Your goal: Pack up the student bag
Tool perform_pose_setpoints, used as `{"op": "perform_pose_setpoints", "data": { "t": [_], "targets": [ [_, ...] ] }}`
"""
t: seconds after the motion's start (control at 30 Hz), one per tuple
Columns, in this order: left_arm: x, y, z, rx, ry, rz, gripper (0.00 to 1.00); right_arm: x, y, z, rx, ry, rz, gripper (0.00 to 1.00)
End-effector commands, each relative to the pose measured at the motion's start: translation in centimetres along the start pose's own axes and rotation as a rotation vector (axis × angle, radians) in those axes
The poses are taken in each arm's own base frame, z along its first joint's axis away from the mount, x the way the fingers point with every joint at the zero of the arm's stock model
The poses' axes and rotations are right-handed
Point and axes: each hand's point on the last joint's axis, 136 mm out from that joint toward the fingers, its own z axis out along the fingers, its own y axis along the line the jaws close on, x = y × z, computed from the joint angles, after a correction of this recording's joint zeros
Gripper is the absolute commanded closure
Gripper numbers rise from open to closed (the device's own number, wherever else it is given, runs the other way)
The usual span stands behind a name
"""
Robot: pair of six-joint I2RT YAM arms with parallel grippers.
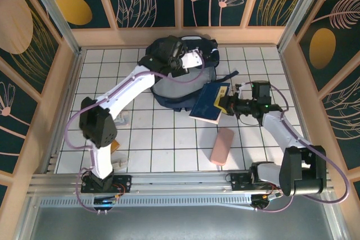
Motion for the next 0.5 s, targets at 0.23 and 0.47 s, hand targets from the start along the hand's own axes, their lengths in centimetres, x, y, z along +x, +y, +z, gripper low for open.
{"op": "perform_pose_setpoints", "data": {
  "t": [0.23,0.47],
  "targets": [
    [-8.5,7.6,-7.4,-0.279,-0.274,-0.02,1.0,-5.3,5.8,8.1,-0.239,-0.032,-0.008,1.0],
    [-11.4,6.7,-10.2,-0.276,-0.386,-0.009,1.0,-9.7,5.8,14.1,-0.347,-0.06,-0.004,1.0]
  ]
}}
